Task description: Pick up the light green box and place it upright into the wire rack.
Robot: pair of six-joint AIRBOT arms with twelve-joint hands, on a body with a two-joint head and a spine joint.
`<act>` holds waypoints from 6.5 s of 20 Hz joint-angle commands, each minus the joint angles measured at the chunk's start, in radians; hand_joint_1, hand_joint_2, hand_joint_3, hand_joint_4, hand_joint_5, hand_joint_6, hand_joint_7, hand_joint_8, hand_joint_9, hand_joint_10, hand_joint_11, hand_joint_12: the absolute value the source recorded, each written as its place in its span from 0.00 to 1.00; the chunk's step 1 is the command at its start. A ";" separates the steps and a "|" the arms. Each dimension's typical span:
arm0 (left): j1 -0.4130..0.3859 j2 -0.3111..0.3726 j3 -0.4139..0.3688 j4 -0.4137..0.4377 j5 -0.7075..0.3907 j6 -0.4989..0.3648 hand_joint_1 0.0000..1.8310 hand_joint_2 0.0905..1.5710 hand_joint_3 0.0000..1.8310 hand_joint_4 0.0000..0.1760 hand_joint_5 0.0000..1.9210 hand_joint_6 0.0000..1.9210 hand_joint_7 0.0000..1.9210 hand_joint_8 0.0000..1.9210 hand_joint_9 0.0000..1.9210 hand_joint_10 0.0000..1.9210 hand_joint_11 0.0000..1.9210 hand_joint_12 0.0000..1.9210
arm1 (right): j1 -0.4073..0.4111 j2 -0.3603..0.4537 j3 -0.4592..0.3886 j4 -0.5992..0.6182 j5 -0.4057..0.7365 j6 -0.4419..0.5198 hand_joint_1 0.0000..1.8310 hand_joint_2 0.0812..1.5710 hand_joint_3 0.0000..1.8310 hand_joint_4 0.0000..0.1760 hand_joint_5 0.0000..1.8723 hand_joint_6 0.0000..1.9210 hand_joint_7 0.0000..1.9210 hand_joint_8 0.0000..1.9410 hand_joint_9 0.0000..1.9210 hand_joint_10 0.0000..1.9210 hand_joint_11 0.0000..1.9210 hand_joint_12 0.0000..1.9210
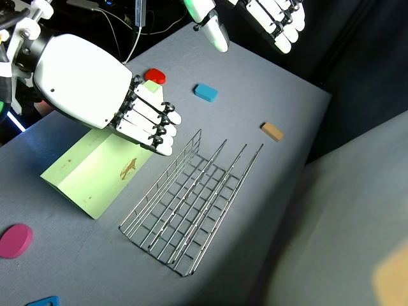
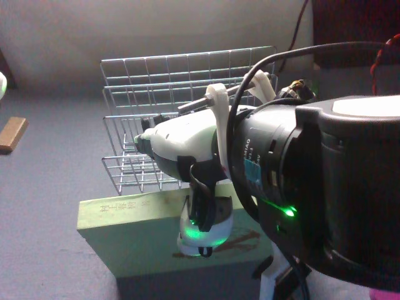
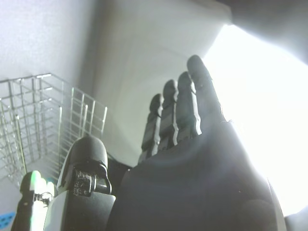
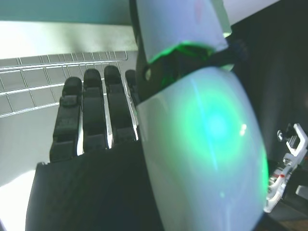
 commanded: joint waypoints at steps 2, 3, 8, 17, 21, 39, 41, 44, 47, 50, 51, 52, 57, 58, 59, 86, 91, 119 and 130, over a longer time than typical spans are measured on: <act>-0.008 0.003 -0.003 0.102 -0.016 0.003 0.00 0.91 0.00 0.00 0.02 0.00 0.05 0.00 0.01 0.00 0.00 0.21 | 0.005 -0.003 -0.001 -0.072 0.021 0.008 0.69 0.55 0.00 0.00 0.11 0.01 0.14 0.01 0.12 0.01 0.00 0.22; -0.008 0.003 -0.003 0.102 -0.013 0.003 0.00 0.91 0.00 0.00 0.02 0.00 0.04 0.00 0.02 0.00 0.00 0.21 | 0.004 -0.004 -0.001 -0.072 0.020 0.009 0.68 0.56 0.00 0.00 0.19 0.03 0.24 0.03 0.21 0.04 0.00 0.55; -0.008 0.003 -0.008 0.102 -0.002 0.003 0.00 0.91 0.00 0.00 0.02 0.00 0.03 0.00 0.01 0.00 0.00 0.17 | 0.004 -0.005 0.000 -0.073 0.017 0.009 0.67 0.58 0.01 0.00 0.30 0.08 0.37 0.04 0.32 0.10 0.02 0.80; -0.011 0.003 -0.015 0.094 0.005 0.008 0.00 0.91 0.00 0.00 0.02 0.00 0.03 0.00 0.01 0.00 0.00 0.14 | 0.001 -0.003 -0.001 -0.118 0.006 0.011 0.70 0.66 0.00 0.00 0.50 0.53 0.67 0.29 0.58 0.49 0.42 0.82; -0.008 0.003 -0.020 0.094 0.011 0.008 0.00 0.91 0.00 0.00 0.02 0.00 0.03 0.00 0.01 0.00 0.00 0.16 | 0.016 0.015 -0.010 -0.118 0.011 -0.004 0.69 0.66 0.00 0.00 0.50 0.53 0.67 0.29 0.58 0.49 0.42 0.83; 0.020 0.004 -0.061 0.067 0.042 0.010 0.00 0.91 0.00 0.00 0.04 0.01 0.04 0.00 0.02 0.01 0.00 0.18 | 0.328 0.166 0.030 -0.224 0.225 -0.234 0.69 0.66 0.00 0.00 0.50 0.52 0.66 0.32 0.56 0.51 0.43 0.84; 0.033 0.005 -0.064 0.067 0.042 -0.010 0.00 0.91 0.00 0.00 0.04 0.01 0.04 0.00 0.02 0.00 0.00 0.18 | 0.310 0.129 0.059 -0.244 0.220 -0.226 0.69 0.66 0.00 0.00 0.50 0.52 0.66 0.32 0.56 0.51 0.43 0.84; 0.049 0.004 -0.075 0.067 0.037 -0.011 0.00 0.91 0.00 0.00 0.04 0.00 0.04 0.00 0.02 0.00 0.00 0.18 | 0.272 0.072 0.113 -0.240 0.227 -0.197 0.69 0.66 0.00 0.00 0.51 0.52 0.66 0.32 0.56 0.51 0.43 0.84; 0.058 0.004 -0.080 0.067 0.037 -0.020 0.03 0.90 0.00 0.00 0.04 0.00 0.05 0.00 0.02 0.00 0.00 0.17 | 0.234 0.048 0.121 -0.281 0.233 -0.171 0.69 0.66 0.00 0.00 0.51 0.52 0.66 0.32 0.56 0.52 0.42 0.84; 0.063 0.003 -0.082 0.067 0.037 -0.026 0.03 0.90 0.00 0.00 0.04 0.00 0.05 0.00 0.02 0.00 0.00 0.17 | 0.207 0.029 0.124 -0.319 0.221 -0.147 0.69 0.66 0.00 0.00 0.51 0.52 0.65 0.32 0.56 0.52 0.42 0.84; 0.064 0.003 -0.083 0.067 0.039 -0.026 0.04 0.90 0.00 0.00 0.04 0.00 0.05 0.00 0.02 0.00 0.00 0.17 | 0.200 0.023 0.126 -0.336 0.216 -0.138 0.69 0.66 0.00 0.00 0.51 0.52 0.65 0.32 0.56 0.52 0.42 0.84; 0.064 0.003 -0.084 0.067 0.040 -0.028 0.03 0.90 0.00 0.00 0.04 0.00 0.05 0.00 0.02 0.00 0.00 0.17 | 0.193 0.020 0.129 -0.348 0.217 -0.127 0.69 0.66 0.00 0.00 0.51 0.52 0.65 0.32 0.56 0.52 0.42 0.84; 0.069 0.002 -0.085 0.067 0.040 -0.028 0.02 0.90 0.00 0.00 0.05 0.00 0.06 0.00 0.02 0.00 0.00 0.17 | 0.152 -0.007 0.161 -0.356 0.213 -0.123 0.69 0.66 0.00 0.00 0.50 0.53 0.65 0.33 0.56 0.53 0.42 0.85; 0.068 0.002 -0.083 0.067 0.040 -0.028 0.02 0.90 0.00 0.00 0.05 0.00 0.06 0.00 0.02 0.00 0.00 0.17 | 0.148 -0.011 0.169 -0.356 0.213 -0.118 0.69 0.66 0.00 0.00 0.50 0.53 0.65 0.33 0.56 0.53 0.42 0.85; 0.068 0.002 -0.083 0.067 0.041 -0.028 0.02 0.90 0.00 0.00 0.05 0.00 0.06 0.00 0.02 0.00 0.00 0.17 | 0.144 -0.016 0.176 -0.357 0.207 -0.118 0.69 0.66 0.00 0.00 0.50 0.53 0.65 0.33 0.56 0.53 0.42 0.85; 0.128 -0.091 -0.017 0.099 -0.005 -0.082 0.04 0.90 0.00 0.00 0.05 0.00 0.05 0.00 0.02 0.00 0.00 0.19 | -0.017 -0.127 0.341 -0.366 0.239 -0.107 0.68 0.69 0.00 0.00 0.45 0.59 0.59 0.43 0.50 0.53 0.36 0.87; 0.139 -0.133 0.003 0.099 -0.011 -0.093 0.04 0.89 0.00 0.00 0.05 0.00 0.05 0.00 0.02 0.00 0.00 0.22 | -0.022 -0.129 0.368 -0.366 0.258 -0.091 0.64 0.69 0.00 0.00 0.31 0.35 0.41 0.22 0.36 0.39 0.16 0.85; 0.109 -0.249 -0.068 0.116 0.094 -0.133 0.01 0.93 0.00 0.00 0.27 0.22 0.33 0.22 0.21 0.52 0.10 0.90 | 0.132 0.296 0.023 -0.364 0.300 -0.153 0.30 0.78 0.00 0.00 0.38 0.57 0.46 0.54 0.35 0.80 0.27 1.00; 0.064 -0.250 -0.101 0.116 0.136 -0.120 0.46 0.91 0.01 0.00 0.25 0.96 0.56 1.00 0.63 1.00 0.65 1.00 | 0.110 0.316 -0.023 -0.226 0.262 -0.201 0.55 0.51 0.56 0.00 0.40 0.92 0.64 0.83 0.59 1.00 0.60 1.00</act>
